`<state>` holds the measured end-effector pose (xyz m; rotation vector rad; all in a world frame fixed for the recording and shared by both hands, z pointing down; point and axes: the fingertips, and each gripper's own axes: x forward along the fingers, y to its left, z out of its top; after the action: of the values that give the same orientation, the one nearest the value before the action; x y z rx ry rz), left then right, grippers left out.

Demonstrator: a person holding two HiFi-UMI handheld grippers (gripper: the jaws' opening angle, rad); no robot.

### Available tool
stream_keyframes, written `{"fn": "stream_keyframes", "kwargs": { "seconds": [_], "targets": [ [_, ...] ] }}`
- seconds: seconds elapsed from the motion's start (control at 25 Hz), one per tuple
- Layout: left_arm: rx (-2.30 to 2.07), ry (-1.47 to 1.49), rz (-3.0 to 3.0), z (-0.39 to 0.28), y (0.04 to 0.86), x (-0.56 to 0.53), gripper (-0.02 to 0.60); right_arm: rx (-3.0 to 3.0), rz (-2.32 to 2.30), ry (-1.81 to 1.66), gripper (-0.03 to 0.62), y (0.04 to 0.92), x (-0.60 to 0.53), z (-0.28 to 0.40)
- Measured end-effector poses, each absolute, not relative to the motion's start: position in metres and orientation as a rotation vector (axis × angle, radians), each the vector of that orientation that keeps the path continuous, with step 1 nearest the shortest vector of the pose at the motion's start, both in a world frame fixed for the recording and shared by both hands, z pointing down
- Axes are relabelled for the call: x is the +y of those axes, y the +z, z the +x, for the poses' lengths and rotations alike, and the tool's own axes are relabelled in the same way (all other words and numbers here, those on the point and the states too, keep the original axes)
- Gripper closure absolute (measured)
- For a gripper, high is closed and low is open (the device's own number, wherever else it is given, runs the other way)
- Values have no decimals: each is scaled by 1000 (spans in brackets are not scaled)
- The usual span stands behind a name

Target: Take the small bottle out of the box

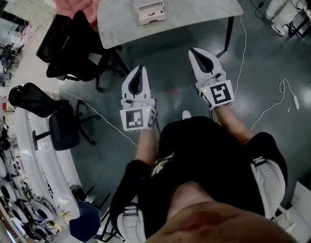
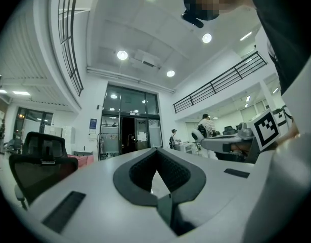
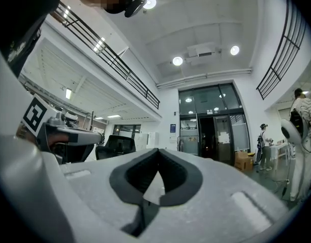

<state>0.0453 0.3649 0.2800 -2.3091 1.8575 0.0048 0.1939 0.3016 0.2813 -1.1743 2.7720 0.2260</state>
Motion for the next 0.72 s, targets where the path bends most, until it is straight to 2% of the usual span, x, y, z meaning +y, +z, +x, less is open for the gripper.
{"fn": "stream_keyframes", "kwargs": {
  "seconds": [0.72],
  "targets": [
    [1915,-37,-2337,58,294,337,569,2804,-1122,295,599,289,276,188]
  ]
}}
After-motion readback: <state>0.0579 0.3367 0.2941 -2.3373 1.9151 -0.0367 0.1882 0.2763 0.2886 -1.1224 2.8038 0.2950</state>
